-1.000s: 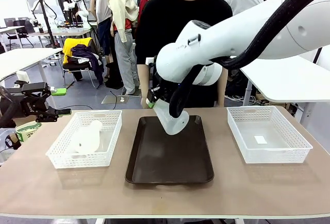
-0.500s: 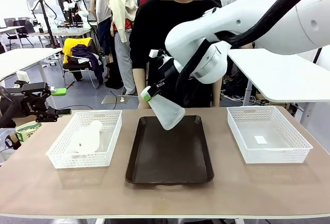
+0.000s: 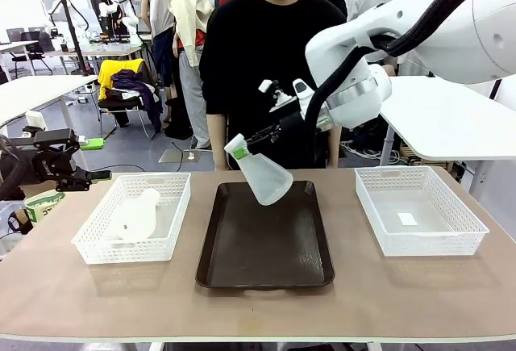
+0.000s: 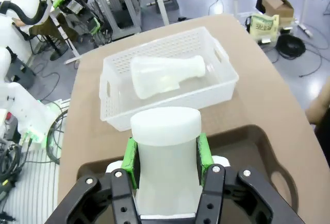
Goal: Prepare the laboratory tools.
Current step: Place the picked Big flask upright in the Handle tray as instructed by the person.
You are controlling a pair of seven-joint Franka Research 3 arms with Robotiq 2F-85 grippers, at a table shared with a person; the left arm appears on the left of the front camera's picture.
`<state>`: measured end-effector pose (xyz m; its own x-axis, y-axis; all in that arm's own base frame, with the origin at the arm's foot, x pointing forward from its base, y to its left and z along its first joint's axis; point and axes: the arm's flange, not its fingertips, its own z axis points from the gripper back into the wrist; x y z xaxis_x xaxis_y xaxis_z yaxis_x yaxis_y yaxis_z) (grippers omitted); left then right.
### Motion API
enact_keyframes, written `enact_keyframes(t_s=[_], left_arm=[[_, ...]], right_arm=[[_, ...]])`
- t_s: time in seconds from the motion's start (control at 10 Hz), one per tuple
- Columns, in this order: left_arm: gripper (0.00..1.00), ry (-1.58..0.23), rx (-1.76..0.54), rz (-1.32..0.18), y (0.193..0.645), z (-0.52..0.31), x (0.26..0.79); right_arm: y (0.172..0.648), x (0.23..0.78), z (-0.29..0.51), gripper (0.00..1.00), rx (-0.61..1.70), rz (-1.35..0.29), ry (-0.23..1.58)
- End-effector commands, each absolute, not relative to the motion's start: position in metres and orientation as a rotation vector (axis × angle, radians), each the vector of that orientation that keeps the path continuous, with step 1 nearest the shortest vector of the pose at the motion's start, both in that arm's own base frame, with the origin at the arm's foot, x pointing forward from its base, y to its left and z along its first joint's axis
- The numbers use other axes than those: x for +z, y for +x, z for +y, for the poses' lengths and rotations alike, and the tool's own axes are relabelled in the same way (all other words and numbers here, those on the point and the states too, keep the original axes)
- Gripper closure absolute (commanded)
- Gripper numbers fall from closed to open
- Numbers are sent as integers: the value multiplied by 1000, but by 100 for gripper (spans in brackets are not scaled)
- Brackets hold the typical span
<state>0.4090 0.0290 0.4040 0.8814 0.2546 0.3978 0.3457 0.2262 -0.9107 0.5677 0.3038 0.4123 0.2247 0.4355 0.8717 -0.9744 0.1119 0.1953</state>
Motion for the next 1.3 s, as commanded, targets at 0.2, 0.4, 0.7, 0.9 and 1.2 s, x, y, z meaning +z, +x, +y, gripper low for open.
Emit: enact_keyframes(t_s=[0.2,0.4,0.7,0.9,1.2], left_arm=[[0,-1386,-63,-556,410,29,404],[0,-1386,-63,-556,410,29,404],[0,-1386,-63,-556,410,29,404],[0,-1386,-63,-556,410,29,404],[0,-1386,-63,-556,410,29,404]], right_arm=[[568,412,304,100,1190,-746,919],[568,412,304,100,1190,-746,919],[571,394,301,100,1242,-720,996],[567,390,292,100,1291,-851,1137],[565,380,280,100,1379,-1034,1233]])
